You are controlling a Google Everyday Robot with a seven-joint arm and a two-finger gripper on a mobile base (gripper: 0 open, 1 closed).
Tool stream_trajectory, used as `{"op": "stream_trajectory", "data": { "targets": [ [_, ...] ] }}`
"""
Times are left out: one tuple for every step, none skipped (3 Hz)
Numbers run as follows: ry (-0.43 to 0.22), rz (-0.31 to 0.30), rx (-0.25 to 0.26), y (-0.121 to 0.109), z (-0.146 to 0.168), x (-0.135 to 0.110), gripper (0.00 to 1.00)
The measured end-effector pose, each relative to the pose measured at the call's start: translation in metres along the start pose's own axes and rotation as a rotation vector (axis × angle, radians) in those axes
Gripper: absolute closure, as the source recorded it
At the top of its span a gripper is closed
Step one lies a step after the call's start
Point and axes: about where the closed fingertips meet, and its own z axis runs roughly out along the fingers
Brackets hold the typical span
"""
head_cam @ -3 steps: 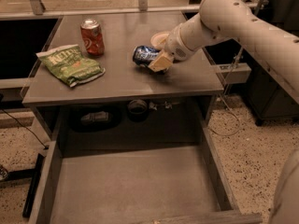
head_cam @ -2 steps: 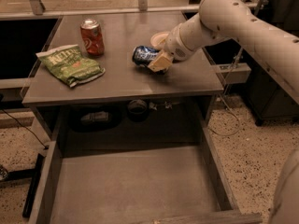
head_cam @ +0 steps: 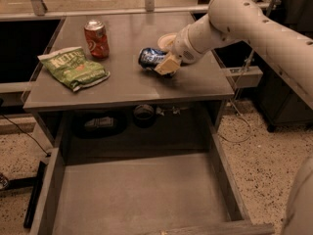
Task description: Pick pepsi can from top drawer and place on counter
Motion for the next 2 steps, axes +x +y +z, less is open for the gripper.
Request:
{"op": "stream_trajectory", "data": {
  "targets": [
    [0.000, 0.000, 0.000, 0.0000, 0.0000, 0.0000, 0.12],
    [0.000, 0.000, 0.000, 0.0000, 0.0000, 0.0000, 0.00]
  ]
}}
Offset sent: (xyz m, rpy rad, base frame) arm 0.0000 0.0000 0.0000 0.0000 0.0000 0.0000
